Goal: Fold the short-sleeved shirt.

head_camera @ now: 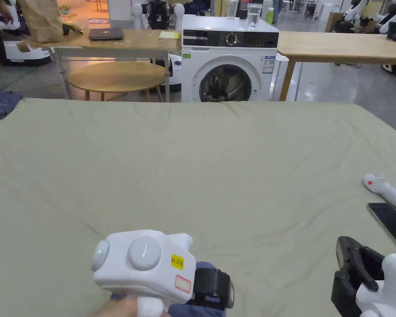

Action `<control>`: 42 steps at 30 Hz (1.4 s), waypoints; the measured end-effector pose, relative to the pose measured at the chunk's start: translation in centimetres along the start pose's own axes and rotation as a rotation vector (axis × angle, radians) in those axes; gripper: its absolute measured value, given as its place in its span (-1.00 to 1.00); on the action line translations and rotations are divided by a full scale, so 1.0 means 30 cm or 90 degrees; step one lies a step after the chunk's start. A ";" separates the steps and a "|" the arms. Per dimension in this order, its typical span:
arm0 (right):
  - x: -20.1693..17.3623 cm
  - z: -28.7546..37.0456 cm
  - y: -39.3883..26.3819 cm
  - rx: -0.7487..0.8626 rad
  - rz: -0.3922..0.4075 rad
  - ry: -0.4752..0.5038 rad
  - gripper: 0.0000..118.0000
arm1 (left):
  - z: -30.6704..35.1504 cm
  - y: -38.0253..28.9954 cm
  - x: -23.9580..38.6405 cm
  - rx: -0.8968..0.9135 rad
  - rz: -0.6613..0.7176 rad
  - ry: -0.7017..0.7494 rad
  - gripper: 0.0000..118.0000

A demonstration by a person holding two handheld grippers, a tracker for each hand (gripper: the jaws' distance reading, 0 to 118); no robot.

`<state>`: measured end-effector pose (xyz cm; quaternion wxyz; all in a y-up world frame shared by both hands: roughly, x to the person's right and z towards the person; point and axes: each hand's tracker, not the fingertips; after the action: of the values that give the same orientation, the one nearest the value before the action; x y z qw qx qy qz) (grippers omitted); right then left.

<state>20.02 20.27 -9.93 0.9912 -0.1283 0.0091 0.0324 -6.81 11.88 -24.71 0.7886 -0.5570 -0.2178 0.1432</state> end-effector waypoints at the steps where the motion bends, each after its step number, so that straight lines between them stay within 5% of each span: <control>1: 0.004 0.002 -0.006 -0.004 0.000 0.000 -0.98 | 0.024 -0.005 -0.007 0.003 0.003 0.006 0.95; 3: 0.008 -0.002 -0.015 -0.011 0.000 -0.002 -0.98 | 0.097 -0.012 -0.027 0.016 0.021 -0.029 0.65; 5: 0.014 -0.010 -0.019 -0.015 -0.007 0.001 -0.98 | 0.182 -0.033 -0.071 0.056 0.040 -0.068 -0.16; 6: 0.010 -0.015 -0.021 -0.017 -0.014 0.005 -0.98 | 0.218 -0.047 -0.097 0.072 0.053 -0.079 -0.84; 7: 0.010 -0.019 -0.023 -0.019 -0.021 0.010 -0.98 | 0.249 -0.056 -0.116 0.086 0.068 -0.080 -1.00; 11: 0.000 -0.034 -0.027 -0.024 -0.031 0.023 -0.98 | 0.234 -0.080 -0.160 0.073 0.065 -0.097 -1.00; 16: -0.012 -0.039 -0.045 -0.047 -0.037 0.041 -0.98 | 0.035 -0.125 -0.164 0.016 0.130 -0.239 -1.00; 21: -0.021 -0.057 -0.084 -0.104 -0.057 0.074 -0.98 | -0.174 -0.229 -0.174 -0.063 0.133 -0.200 -1.00; 26: -0.058 -0.142 -0.119 -0.181 -0.102 0.170 -0.98 | -0.058 -0.200 -0.150 -0.019 0.092 -0.215 -1.00; 36: -0.236 -0.541 -0.274 -0.435 -0.383 0.575 -0.98 | 0.345 -0.124 -0.392 0.126 0.129 -0.156 -1.00; 39: -0.256 -0.640 -0.395 -0.522 -0.503 0.618 -0.98 | 0.366 -0.116 -0.483 0.119 0.134 -0.134 -1.00; 42: -0.242 -0.691 -0.522 -0.607 -0.565 0.622 -0.98 | 0.363 -0.116 -0.561 0.116 0.158 -0.143 -1.00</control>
<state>13.61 -0.58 -25.83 0.6347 -0.5280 0.3737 -0.4228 -26.89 11.72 -21.43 0.7828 -0.4861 -0.2204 0.3201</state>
